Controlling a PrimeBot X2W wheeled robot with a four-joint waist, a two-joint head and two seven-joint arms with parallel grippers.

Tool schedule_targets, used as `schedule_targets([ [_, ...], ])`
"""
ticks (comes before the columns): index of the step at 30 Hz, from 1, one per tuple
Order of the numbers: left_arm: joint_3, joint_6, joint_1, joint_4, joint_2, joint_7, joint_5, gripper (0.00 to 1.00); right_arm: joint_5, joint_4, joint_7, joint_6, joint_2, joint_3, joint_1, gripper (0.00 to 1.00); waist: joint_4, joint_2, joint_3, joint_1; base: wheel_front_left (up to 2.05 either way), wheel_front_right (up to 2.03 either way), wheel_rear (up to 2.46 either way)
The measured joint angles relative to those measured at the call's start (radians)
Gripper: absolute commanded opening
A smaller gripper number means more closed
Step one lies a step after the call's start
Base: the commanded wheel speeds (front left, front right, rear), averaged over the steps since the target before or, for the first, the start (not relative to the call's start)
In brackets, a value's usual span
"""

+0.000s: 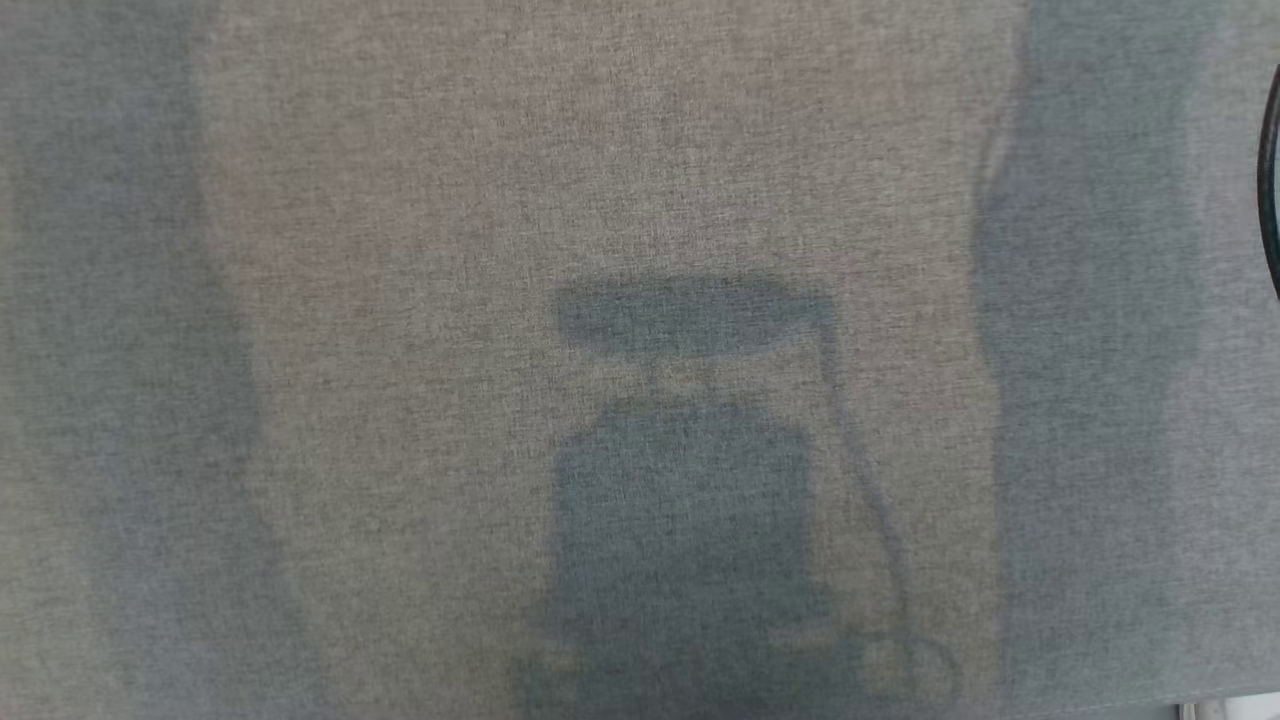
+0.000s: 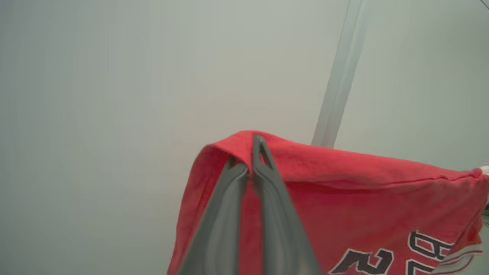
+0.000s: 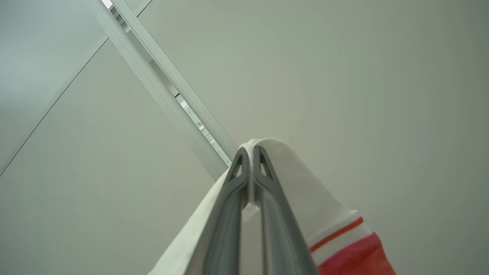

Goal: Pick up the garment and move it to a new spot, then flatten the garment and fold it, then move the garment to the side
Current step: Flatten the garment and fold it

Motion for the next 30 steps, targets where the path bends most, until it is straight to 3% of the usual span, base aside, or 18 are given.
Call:
schedule_targets([
  [4,-0.070,-0.024,0.029,0.088,-0.012,-0.051,0.031,0.00,0.025,0.067,-0.009,0.000,-0.001,0.052,0.051,0.00,0.000,0.0000,0.051,0.0000,0.00,0.00,0.00],
  [9,-0.174,-0.031,0.225,0.120,-0.003,-0.077,-0.026,0.00,0.102,0.041,0.035,0.000,0.003,0.165,0.303,0.00,-0.010,0.0000,0.084,0.0002,0.00,0.00,0.00],
  [15,-0.235,-0.032,0.427,-0.042,0.130,-0.092,-0.170,0.00,0.264,-0.235,0.140,0.000,-0.051,0.249,0.629,0.00,-0.029,0.0000,0.067,-0.0001,0.00,0.00,0.00],
  [16,-0.235,-0.032,0.427,-0.042,0.130,-0.092,-0.170,0.00,0.264,-0.235,0.140,0.000,-0.051,0.249,0.629,0.00,-0.029,0.0000,0.067,-0.0001,0.00,0.00,0.00],
  [22,-0.211,-0.034,0.761,-0.283,0.266,-0.068,-0.303,0.00,0.372,-0.514,0.263,0.000,-0.094,0.256,1.017,0.00,-0.040,0.0000,-0.002,-0.0002,0.00,0.00,0.00],
  [28,-0.159,0.076,1.206,-0.588,0.385,-0.108,-0.351,0.00,0.411,-0.795,0.399,0.001,-0.081,0.216,1.417,0.00,-0.046,0.0000,-0.101,-0.0003,0.00,0.00,0.00],
  [30,-0.145,0.122,1.358,-0.672,0.381,-0.135,-0.385,0.00,0.422,-0.866,0.431,0.001,-0.058,0.194,1.553,0.00,-0.046,0.0000,-0.136,-0.0003,0.00,0.00,0.00],
])
